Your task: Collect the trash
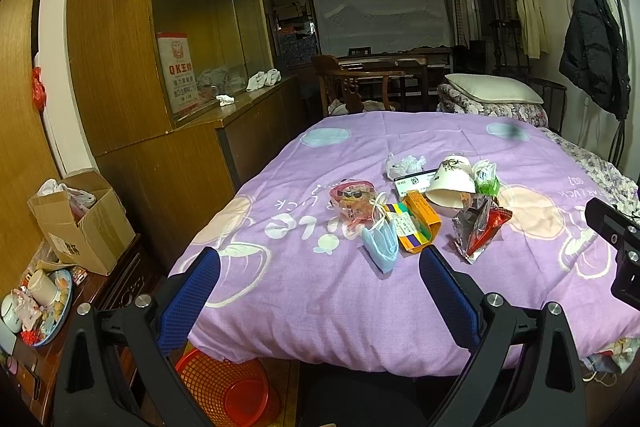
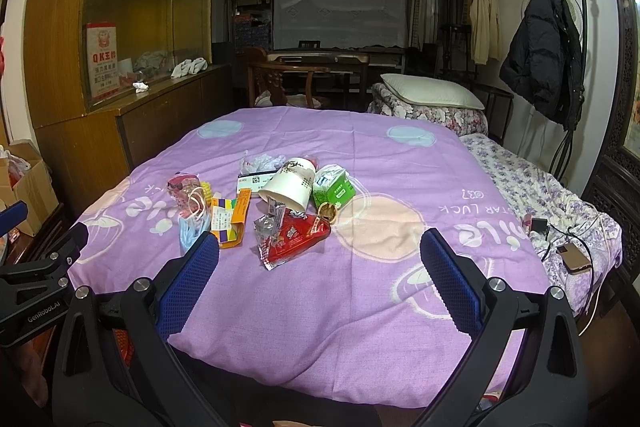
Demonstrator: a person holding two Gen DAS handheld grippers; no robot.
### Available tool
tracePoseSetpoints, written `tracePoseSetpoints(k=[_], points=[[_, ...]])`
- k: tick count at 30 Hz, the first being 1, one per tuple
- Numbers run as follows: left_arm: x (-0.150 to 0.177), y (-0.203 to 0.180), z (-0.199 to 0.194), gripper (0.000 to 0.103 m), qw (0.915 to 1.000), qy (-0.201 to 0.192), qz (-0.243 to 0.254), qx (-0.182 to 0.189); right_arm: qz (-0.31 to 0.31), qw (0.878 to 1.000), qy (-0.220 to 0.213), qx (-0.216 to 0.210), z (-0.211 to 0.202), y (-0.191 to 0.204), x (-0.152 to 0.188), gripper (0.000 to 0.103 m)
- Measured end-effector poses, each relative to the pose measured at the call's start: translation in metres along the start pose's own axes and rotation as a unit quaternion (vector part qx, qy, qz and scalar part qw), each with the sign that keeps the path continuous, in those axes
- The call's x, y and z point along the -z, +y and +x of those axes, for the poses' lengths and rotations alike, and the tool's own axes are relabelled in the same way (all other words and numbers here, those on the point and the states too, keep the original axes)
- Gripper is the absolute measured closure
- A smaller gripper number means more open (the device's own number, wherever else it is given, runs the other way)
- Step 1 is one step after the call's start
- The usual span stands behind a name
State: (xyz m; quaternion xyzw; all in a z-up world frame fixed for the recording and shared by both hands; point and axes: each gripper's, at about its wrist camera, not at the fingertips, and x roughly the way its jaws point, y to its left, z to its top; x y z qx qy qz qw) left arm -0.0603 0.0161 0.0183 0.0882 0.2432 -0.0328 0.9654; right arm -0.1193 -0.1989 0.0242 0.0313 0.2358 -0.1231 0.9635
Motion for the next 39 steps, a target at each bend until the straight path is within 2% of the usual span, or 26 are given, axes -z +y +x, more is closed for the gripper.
tracePoseSetpoints(k=[22, 29, 34, 39], points=[[-0.004, -0.001, -0.003, 0.006, 1.0, 0.0, -0.003, 0.0, -0.005, 1.0, -0.009, 0.002, 0.01, 0.006, 0.003, 0.007], [-0.002, -0.001, 0.001, 0.006, 1.0, 0.003, -0.005, 0.001, -0.017, 1.0, 0.01, 0.003, 0.022, 0.002, 0.012, 0.007], [0.003, 0.001, 0.014, 0.006, 0.9999, 0.012, -0.008, 0.001, -0.059, 0.997, 0.038, 0.027, 0.034, 0.003, 0.014, 0.007], [0.008, 0.007, 0.033, 0.006, 0.9995, 0.029, -0.013, -0.001, -0.038, 0.997, 0.07, 0.017, 0.058, -0.006, 0.021, 0.007]])
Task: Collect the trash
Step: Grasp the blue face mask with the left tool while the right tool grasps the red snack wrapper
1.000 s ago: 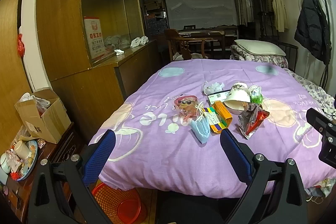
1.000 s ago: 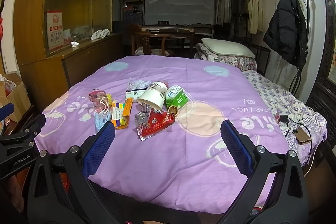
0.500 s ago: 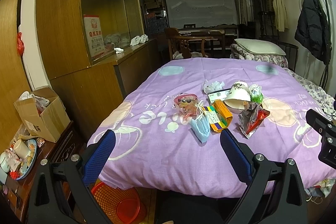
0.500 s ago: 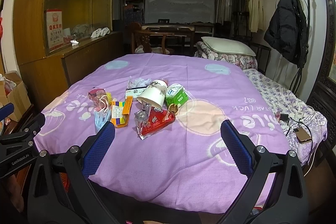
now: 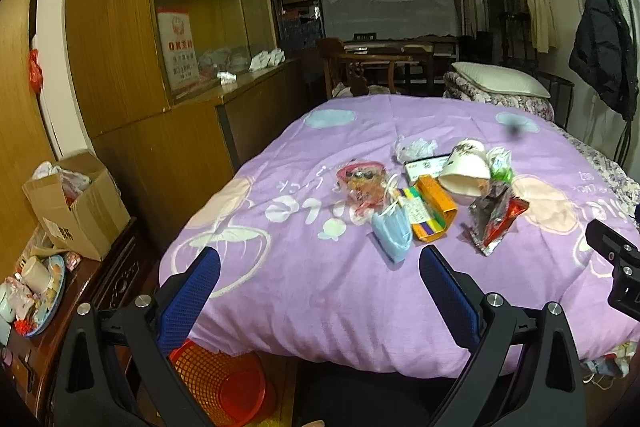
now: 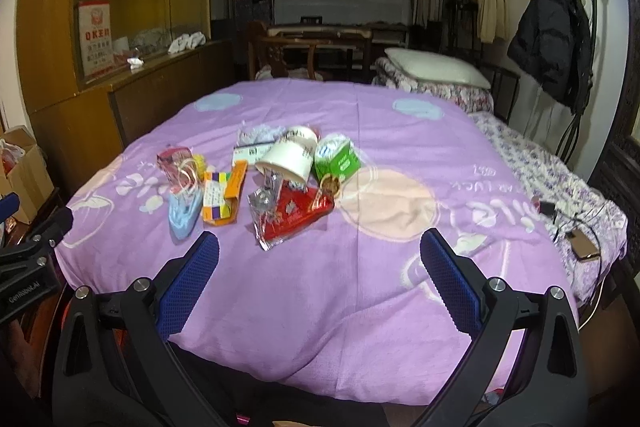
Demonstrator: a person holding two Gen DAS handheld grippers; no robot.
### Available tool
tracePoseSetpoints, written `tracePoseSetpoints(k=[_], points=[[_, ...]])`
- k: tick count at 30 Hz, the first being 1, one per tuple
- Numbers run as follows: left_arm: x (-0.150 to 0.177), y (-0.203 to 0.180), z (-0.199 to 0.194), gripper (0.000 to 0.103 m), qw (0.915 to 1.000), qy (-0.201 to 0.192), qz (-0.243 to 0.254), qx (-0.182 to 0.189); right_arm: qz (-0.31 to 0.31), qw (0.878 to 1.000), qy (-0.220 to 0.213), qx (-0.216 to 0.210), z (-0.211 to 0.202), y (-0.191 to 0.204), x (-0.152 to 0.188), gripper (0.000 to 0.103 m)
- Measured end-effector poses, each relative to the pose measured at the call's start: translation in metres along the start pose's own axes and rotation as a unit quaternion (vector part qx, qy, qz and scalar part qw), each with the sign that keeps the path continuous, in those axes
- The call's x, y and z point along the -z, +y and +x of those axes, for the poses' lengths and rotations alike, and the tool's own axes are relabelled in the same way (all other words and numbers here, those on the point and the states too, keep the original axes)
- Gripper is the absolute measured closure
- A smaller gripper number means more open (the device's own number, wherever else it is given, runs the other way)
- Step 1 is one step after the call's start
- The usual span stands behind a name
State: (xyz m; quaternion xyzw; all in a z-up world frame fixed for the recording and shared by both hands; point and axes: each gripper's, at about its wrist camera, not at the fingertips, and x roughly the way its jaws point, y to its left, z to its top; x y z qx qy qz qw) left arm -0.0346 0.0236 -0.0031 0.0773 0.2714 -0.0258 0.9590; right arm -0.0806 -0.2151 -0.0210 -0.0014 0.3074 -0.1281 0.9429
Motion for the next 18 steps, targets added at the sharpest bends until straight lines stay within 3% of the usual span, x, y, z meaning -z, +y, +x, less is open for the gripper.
tracePoseSetpoints(k=[9, 15, 18], points=[[0.023, 0.019, 0.069, 0.006, 0.9968, 0.077, -0.022, -0.002, 0.04, 0.996, 0.074, -0.011, 0.082, -0.024, 0.023, 0.007], [0.042, 0.021, 0.108, 0.006, 0.9897, 0.131, -0.037, 0.045, 0.065, 0.985, 0.144, -0.068, 0.132, -0.018, 0.039, 0.007], [0.038, 0.012, 0.119, 0.006, 0.9874, 0.139, -0.028, 0.069, 0.048, 0.986, 0.145, -0.06, 0.147, -0.01, 0.041, 0.006]])
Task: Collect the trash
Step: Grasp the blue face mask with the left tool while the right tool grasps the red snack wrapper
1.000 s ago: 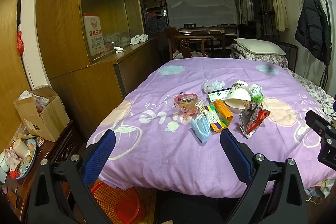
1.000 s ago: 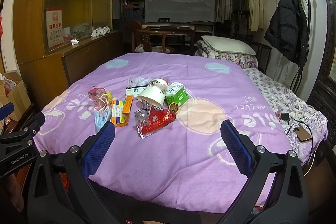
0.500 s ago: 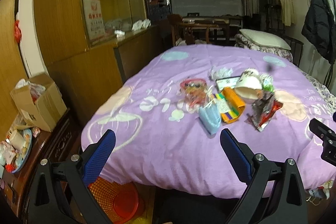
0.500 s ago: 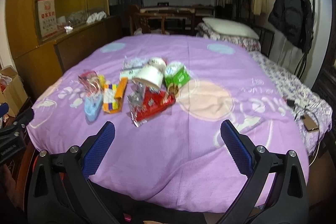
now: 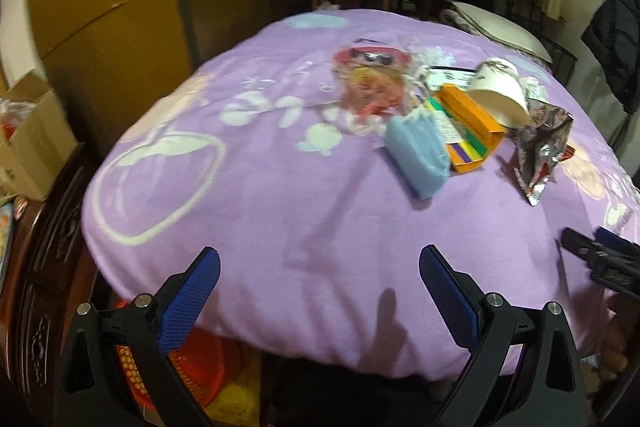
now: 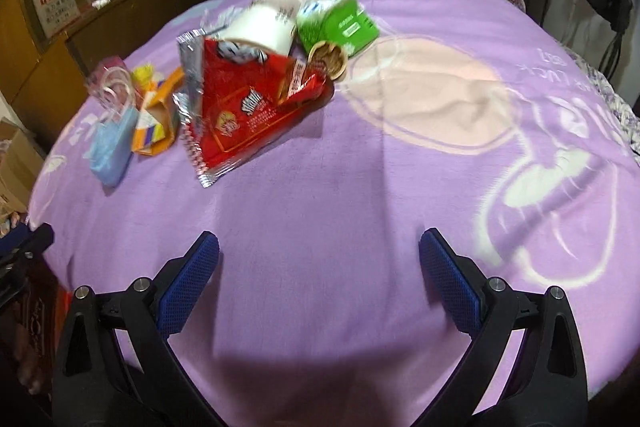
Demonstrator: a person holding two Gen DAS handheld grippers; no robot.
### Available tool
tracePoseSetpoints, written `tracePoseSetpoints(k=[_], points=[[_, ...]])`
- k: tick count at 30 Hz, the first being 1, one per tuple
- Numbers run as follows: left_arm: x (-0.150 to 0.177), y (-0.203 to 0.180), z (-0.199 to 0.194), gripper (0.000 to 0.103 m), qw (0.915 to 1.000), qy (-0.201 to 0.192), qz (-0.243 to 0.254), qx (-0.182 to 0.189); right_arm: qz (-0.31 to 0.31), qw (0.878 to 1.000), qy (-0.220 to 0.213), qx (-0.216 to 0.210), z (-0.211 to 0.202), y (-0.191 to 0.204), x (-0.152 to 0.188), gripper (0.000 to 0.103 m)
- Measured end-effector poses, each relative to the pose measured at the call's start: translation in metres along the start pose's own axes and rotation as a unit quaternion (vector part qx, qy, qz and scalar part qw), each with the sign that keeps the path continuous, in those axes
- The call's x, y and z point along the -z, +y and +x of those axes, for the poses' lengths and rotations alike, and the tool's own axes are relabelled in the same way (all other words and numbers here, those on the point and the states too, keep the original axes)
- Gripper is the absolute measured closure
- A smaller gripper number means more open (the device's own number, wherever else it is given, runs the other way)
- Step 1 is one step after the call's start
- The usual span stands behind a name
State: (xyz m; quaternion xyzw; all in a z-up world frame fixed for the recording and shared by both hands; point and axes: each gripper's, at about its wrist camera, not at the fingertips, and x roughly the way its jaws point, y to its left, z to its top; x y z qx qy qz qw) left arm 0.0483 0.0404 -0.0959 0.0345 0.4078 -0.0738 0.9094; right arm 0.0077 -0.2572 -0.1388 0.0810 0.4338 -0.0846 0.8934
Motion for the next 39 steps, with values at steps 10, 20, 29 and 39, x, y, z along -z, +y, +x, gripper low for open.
tracePoseSetpoints(k=[10, 20, 29, 39], points=[[-0.046, -0.046, 0.055, 0.006, 0.998, 0.02, 0.043, 0.043, -0.036, 0.999, -0.025, 0.004, 0.012, 0.004, -0.002, 0.005], [-0.056, -0.036, 0.069, 0.075, 0.9912, 0.034, 0.03, 0.124, -0.047, 0.998, -0.032, -0.014, 0.01, -0.001, -0.003, 0.005], [-0.05, -0.027, 0.012, 0.076, 0.9834, -0.006, 0.036, 0.178, -0.02, 0.992, -0.06, -0.112, -0.001, 0.007, -0.048, 0.006], [-0.045, -0.006, -0.026, 0.076, 0.9843, -0.031, 0.026, 0.172, 0.045, 0.982, -0.023, -0.18, 0.033, 0.015, -0.071, 0.055]])
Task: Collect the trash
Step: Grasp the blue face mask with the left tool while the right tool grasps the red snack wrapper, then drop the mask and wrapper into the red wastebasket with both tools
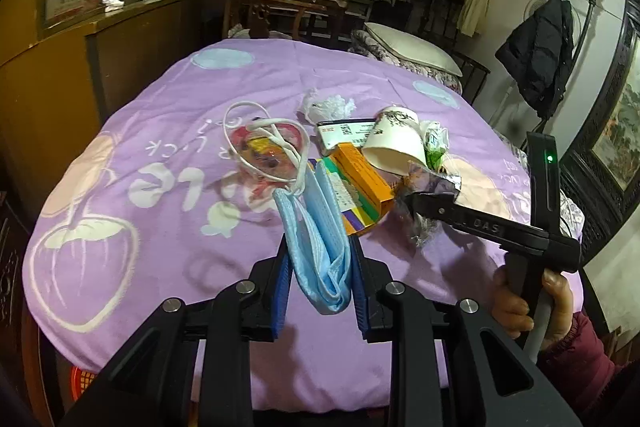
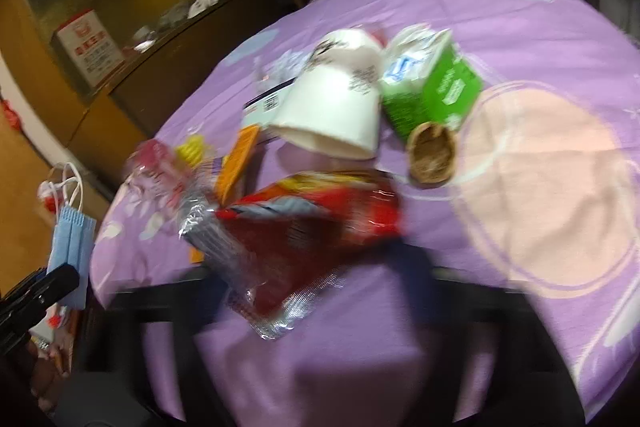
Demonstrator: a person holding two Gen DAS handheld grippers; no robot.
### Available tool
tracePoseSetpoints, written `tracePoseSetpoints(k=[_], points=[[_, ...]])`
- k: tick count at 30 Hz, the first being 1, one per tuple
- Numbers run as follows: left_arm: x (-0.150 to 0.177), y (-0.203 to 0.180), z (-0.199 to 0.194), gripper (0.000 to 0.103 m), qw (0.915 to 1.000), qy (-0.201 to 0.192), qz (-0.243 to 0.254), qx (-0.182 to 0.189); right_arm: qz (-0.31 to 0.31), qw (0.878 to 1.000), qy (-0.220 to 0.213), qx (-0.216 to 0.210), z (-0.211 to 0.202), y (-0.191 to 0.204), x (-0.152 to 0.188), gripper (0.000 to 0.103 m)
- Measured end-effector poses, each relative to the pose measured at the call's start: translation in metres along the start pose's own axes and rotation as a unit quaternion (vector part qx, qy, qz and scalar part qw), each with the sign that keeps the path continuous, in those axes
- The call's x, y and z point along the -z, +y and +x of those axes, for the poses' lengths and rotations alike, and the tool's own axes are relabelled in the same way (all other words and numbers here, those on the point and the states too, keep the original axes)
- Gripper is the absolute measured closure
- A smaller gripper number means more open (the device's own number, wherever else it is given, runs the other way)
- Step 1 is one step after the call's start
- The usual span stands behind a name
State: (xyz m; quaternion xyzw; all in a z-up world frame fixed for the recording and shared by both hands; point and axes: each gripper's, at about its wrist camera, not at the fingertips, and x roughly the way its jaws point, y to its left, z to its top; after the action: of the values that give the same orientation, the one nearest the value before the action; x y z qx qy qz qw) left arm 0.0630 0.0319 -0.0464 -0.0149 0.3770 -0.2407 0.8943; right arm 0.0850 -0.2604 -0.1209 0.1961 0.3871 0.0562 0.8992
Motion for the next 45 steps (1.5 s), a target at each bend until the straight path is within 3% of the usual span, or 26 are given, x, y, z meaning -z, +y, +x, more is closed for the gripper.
tracePoseSetpoints(k=[6, 12, 20, 22, 24, 26, 29, 36, 41, 45], points=[[0.008, 0.02, -0.027, 0.076, 0.9997, 0.001, -0.023, -0.005, -0.025, 0.998, -0.058, 0.003, -0.051, 0.02, 0.008, 0.059], [0.032, 0.05, -0.07, 0.076, 0.9984, 0.004, -0.032, -0.046, -0.036, 0.995, -0.095, -0.022, -0.096, 0.042, 0.011, 0.059], [0.106, 0.119, -0.107, 0.074, 0.9884, 0.043, -0.072, -0.127, -0.078, 0.991, -0.096, -0.052, -0.128, 0.082, 0.039, 0.059], [0.121, 0.138, -0.106, 0.073, 0.9859, 0.053, -0.088, -0.132, -0.09, 0.99, -0.087, -0.059, -0.131, 0.096, 0.047, 0.059], [0.133, 0.154, -0.102, 0.061, 0.9825, 0.066, -0.095, -0.146, -0.104, 0.99, -0.08, -0.06, -0.131, 0.11, 0.053, 0.059], [0.144, 0.17, -0.099, 0.024, 0.9759, 0.079, -0.108, -0.173, -0.119, 0.988, -0.074, -0.062, -0.131, 0.125, 0.06, 0.059], [0.153, 0.19, -0.105, 0.011, 0.9719, 0.075, -0.138, -0.176, -0.143, 0.986, -0.056, -0.071, -0.125, 0.149, 0.069, 0.059], [0.158, 0.231, -0.141, 0.006, 0.9541, 0.027, -0.171, -0.244, -0.224, 0.968, 0.03, -0.104, -0.075, 0.224, 0.104, 0.059], [0.172, 0.27, -0.163, 0.006, 0.9244, 0.016, -0.214, -0.315, -0.296, 0.938, 0.121, -0.135, -0.018, 0.287, 0.143, 0.057], [0.182, 0.292, -0.168, 0.006, 0.9134, 0.023, -0.234, -0.332, -0.342, 0.912, 0.17, -0.151, 0.024, 0.33, 0.169, 0.052]])
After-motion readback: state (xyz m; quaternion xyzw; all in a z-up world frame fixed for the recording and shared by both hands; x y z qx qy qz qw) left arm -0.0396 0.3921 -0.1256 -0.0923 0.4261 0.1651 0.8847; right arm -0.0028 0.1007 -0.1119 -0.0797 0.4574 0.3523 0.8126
